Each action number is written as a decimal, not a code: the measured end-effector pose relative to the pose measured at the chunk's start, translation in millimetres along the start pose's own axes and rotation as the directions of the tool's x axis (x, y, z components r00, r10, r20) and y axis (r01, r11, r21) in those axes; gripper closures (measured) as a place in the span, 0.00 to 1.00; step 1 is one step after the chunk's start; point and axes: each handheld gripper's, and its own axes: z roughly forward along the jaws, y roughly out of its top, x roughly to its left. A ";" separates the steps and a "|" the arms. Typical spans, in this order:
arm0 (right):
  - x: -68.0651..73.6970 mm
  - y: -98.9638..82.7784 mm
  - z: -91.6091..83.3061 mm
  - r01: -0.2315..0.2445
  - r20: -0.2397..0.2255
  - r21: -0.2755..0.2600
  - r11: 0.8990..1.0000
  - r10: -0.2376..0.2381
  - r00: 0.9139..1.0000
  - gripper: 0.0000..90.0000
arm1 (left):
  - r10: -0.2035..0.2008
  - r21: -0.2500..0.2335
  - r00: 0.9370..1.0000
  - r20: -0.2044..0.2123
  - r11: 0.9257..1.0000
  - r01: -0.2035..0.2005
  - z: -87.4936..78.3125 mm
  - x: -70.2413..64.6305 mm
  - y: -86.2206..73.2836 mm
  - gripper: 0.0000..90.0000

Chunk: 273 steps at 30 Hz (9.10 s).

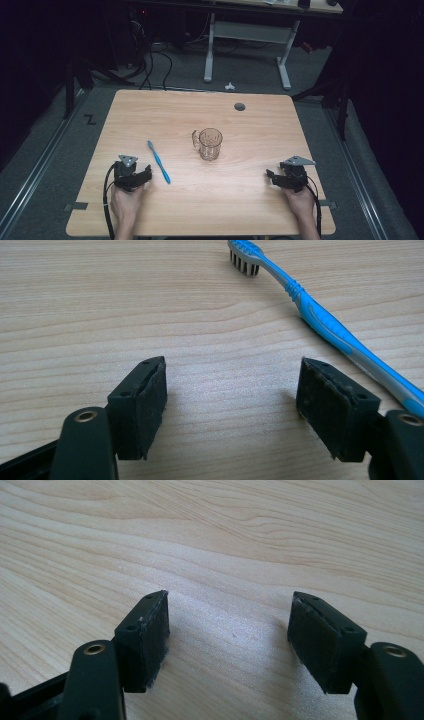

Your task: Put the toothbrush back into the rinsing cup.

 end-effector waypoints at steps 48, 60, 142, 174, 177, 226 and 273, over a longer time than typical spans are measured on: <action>-0.2 0.0 -0.1 -0.002 -0.001 0.000 1.000 0.002 1.000 0.37 | 0.081 0.025 0.993 0.091 0.996 -0.084 -24.2 -35.6 6.6 0.46; -0.3 0.0 -0.1 -0.003 -0.002 -0.001 1.000 0.003 1.000 0.37 | 0.096 0.032 0.988 0.120 0.994 -0.101 -25.0 -44.3 15.8 0.45; -0.3 -0.1 -0.3 -0.002 -0.004 0.000 1.000 0.002 1.000 0.37 | 0.036 0.123 0.995 0.096 0.991 -0.048 9.8 -23.3 91.1 0.46; -0.3 -0.2 -0.2 -0.002 -0.004 -0.001 1.000 0.002 1.000 0.37 | -0.011 0.219 0.996 0.088 0.976 -0.009 44.3 -20.4 86.9 0.59; -0.4 -0.2 -0.3 -0.001 -0.005 0.000 1.000 0.001 1.000 0.37 | -0.014 0.228 0.996 0.092 0.974 -0.007 47.2 -21.1 86.3 0.61; -0.3 -0.2 -0.3 -0.002 -0.004 0.000 1.000 0.002 1.000 0.37 | 0.004 0.266 0.995 0.098 0.964 -0.030 51.6 -24.5 83.6 0.91; -0.3 -0.2 -0.3 -0.001 -0.004 0.000 1.000 0.001 1.000 0.37 | 0.090 0.163 0.962 0.258 0.977 -0.135 -5.2 -44.9 114.9 0.92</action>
